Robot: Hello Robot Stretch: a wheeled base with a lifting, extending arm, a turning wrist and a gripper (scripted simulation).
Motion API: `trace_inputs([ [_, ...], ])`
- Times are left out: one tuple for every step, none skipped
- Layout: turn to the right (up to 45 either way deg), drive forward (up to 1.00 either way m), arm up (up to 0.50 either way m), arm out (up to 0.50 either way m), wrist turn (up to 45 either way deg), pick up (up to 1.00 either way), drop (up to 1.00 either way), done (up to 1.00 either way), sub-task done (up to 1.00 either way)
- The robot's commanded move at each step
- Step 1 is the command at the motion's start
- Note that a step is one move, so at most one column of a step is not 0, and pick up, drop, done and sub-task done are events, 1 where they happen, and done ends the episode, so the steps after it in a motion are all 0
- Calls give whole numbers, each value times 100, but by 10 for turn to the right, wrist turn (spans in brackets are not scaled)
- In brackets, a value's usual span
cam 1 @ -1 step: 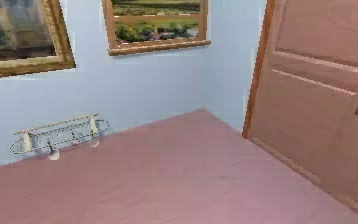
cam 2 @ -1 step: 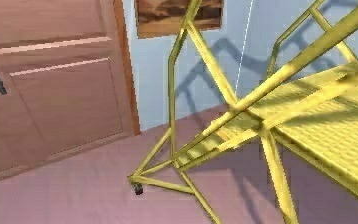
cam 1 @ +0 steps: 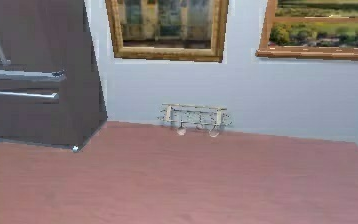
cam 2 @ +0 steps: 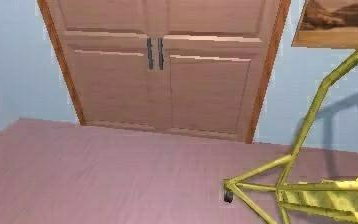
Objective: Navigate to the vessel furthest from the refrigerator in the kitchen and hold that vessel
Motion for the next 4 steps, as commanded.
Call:
trace_inputs([
  [0,5,0,0,0,0,0,0,0],
  [-180,0,0,0,0,0,0,0,0],
  [0,100,0,0,0,0,0,0,0],
  [-30,0,0,0,0,0,0,0,0],
])
